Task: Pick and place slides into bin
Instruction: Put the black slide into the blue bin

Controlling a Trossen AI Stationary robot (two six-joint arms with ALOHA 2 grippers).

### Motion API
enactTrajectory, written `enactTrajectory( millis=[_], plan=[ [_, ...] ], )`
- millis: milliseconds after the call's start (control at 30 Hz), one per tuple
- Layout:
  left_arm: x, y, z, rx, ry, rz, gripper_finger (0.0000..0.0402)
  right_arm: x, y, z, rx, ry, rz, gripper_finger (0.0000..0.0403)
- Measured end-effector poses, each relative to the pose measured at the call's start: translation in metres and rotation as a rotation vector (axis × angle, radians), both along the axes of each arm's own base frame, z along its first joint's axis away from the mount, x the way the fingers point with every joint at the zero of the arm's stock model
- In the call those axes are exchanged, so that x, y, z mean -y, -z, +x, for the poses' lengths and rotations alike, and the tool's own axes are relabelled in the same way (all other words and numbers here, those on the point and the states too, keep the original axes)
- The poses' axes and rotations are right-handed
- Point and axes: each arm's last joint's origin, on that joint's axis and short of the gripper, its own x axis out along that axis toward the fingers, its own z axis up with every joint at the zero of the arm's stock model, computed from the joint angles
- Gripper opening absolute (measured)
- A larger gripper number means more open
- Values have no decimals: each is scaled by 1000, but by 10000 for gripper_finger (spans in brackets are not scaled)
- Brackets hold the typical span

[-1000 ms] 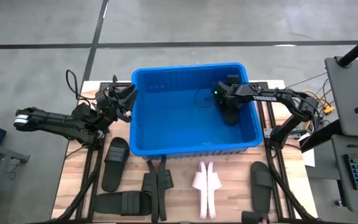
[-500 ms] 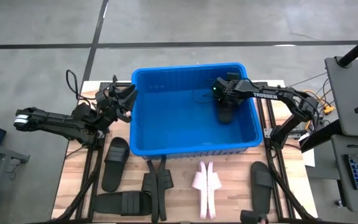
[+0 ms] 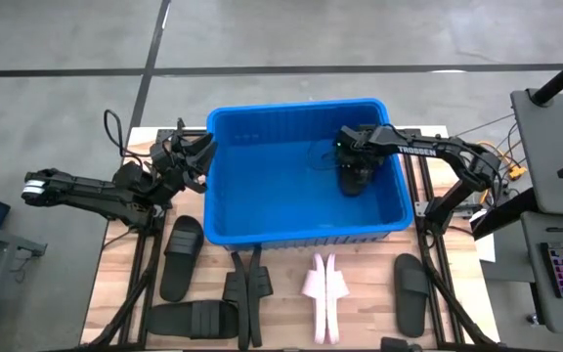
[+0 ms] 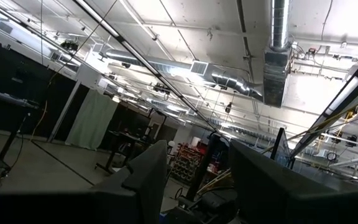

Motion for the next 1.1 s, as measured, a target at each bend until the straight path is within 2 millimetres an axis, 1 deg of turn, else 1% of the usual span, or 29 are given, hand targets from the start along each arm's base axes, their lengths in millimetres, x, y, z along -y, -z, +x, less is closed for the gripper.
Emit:
enactTrajectory(
  millis=[100, 167, 233, 333, 433, 567, 667, 767, 867, 933, 1033, 1100],
  plan=[
    [0, 0, 0, 0, 0, 0, 160, -1, -4, 2, 96, 76, 60, 364],
    [0, 0, 0, 1, 1, -2, 160, -2, -14, 6, 181, 161, 47, 364],
    [0, 0, 0, 4, 3, -5, 160, -6, -31, 9, 258, 204, 43, 364],
    [0, 0, 0, 4, 3, -5, 160, -18, -64, 14, 415, 214, 63, 363],
    [0, 0, 0, 4, 4, -6, 160, -38, -104, 14, 629, 205, 126, 363],
    [0, 0, 0, 5, 5, -6, 160, -73, -153, 6, 914, 192, 236, 363],
    [0, 0, 0, 5, 5, -6, 160, -96, -176, -5, 1063, 200, 376, 363],
    [0, 0, 1, 2, 5, -6, 160, -117, -183, -14, 1111, 241, 504, 363],
    [0, 2, 3, -8, 5, -6, 160, -140, -184, -17, 1083, 199, 679, 363],
    [0, 3, 4, -14, 5, -5, 160, -158, -184, -17, 1061, 176, 708, 363],
    [1, 5, 8, -32, 5, -5, 160, -192, -182, -20, 1015, 93, 712, 363],
    [1, 7, 12, -45, 5, -5, 160, -212, -179, -25, 978, 91, 709, 363]
  ],
)
